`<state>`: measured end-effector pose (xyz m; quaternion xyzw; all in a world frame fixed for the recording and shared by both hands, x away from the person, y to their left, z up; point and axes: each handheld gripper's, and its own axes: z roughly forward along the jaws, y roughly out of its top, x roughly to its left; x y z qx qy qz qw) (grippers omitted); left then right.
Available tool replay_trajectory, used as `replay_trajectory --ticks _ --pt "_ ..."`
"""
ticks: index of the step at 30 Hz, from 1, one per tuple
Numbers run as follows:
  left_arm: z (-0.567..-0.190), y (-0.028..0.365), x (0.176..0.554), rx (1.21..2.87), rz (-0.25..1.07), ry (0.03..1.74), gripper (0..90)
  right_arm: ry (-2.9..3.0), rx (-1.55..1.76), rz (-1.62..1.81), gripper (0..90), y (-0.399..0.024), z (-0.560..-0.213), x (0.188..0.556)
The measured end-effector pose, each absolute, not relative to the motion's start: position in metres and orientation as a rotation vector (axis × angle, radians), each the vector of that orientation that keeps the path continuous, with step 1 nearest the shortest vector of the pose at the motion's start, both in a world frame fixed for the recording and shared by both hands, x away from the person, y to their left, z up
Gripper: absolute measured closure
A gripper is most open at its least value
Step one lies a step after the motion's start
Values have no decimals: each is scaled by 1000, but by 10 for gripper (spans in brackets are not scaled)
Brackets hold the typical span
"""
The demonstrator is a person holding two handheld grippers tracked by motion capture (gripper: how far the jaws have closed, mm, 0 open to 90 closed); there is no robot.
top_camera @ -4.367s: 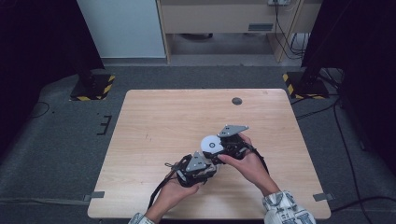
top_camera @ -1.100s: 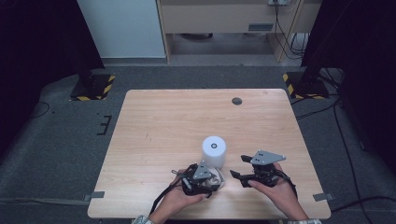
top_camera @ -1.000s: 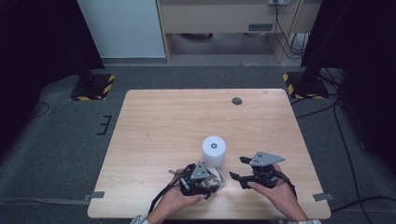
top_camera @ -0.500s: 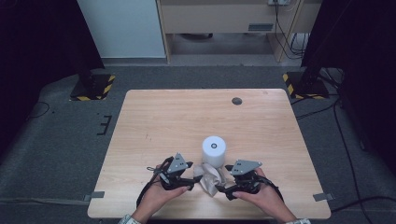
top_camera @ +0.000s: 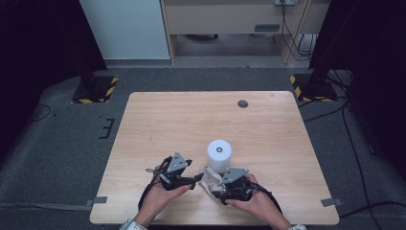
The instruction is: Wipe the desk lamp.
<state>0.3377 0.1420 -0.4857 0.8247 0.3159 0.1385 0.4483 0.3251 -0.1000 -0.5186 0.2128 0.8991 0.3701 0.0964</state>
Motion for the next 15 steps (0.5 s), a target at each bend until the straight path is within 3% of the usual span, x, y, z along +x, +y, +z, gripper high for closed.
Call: replay_trajectory --ticks 7,15 --pt "-484 140 340 1999 355 767 263 2686 624 1106 711 -104 -519 328" --pt "-480 124 350 1986 335 734 173 2691 661 1159 745 -119 -512 326"
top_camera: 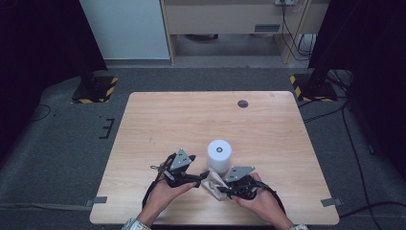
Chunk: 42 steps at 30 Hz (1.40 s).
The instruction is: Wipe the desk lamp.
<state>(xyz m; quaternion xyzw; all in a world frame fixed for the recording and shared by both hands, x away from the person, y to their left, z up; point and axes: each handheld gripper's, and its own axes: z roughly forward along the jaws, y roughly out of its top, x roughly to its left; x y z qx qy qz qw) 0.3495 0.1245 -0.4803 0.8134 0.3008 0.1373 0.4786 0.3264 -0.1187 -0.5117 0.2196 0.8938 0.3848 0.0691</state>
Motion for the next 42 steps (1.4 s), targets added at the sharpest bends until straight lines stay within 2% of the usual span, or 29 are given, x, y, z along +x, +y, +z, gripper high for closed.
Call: replay_trajectory --ticks 4,6,16,33,42 --pt "-473 110 357 1952 374 695 139 2693 693 1164 745 -131 -512 325" --pt "-470 102 361 1937 378 699 90 2690 707 1169 745 -135 -512 326" --pt "-477 79 381 1926 322 722 82 2688 724 1181 744 -141 -509 327" --pt "-479 63 397 1924 361 707 43 2687 739 1180 743 -143 -510 328" --pt "-477 58 400 1958 374 719 71 2687 742 1184 742 -145 -509 329"
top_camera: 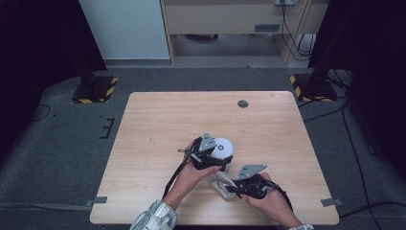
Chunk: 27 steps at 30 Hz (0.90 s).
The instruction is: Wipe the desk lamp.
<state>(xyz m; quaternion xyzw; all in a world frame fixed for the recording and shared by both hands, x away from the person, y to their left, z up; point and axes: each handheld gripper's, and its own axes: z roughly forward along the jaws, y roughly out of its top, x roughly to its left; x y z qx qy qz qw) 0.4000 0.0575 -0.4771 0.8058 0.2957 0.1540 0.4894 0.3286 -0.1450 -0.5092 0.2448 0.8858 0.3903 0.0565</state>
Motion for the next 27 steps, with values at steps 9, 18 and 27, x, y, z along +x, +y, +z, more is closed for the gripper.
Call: replay_trajectory --ticks 9,18,27 --pt "-473 75 393 1995 361 706 75 2670 750 1188 746 -153 -505 327" --pt "-472 98 379 2018 339 679 76 2618 826 1216 758 -177 -495 328" --pt "-472 109 358 2029 310 627 75 2588 837 1214 765 -180 -478 343"
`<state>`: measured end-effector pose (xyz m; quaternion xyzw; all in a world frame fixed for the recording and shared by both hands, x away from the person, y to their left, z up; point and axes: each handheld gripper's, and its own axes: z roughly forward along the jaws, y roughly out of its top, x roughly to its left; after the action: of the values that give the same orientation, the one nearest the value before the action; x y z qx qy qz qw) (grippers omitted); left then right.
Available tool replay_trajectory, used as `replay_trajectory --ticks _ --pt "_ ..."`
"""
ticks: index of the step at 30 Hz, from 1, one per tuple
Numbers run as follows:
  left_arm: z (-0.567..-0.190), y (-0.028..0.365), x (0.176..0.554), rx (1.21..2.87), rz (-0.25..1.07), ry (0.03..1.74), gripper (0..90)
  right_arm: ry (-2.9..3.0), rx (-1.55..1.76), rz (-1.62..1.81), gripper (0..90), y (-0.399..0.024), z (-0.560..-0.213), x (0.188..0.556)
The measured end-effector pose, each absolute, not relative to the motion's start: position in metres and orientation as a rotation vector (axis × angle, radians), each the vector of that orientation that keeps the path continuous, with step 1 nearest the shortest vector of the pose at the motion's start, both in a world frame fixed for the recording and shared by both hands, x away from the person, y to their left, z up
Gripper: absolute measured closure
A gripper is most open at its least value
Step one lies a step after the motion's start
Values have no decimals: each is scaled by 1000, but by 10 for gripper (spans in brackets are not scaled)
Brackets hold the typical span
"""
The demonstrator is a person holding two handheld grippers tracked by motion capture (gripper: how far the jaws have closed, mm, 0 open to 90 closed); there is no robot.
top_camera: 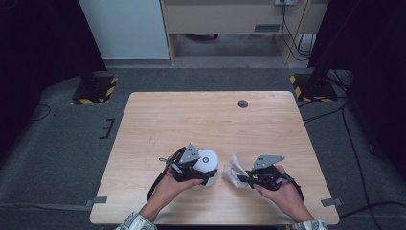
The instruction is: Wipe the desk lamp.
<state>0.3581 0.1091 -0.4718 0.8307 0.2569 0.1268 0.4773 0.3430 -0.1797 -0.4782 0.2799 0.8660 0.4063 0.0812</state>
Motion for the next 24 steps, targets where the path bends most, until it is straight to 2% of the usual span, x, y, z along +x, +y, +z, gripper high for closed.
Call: replay_trajectory --ticks 13,24 --pt "-475 107 349 2011 291 578 74 2545 762 1260 767 -156 -429 362" --pt "-477 101 348 1989 290 567 73 2506 721 1285 767 -142 -405 367"
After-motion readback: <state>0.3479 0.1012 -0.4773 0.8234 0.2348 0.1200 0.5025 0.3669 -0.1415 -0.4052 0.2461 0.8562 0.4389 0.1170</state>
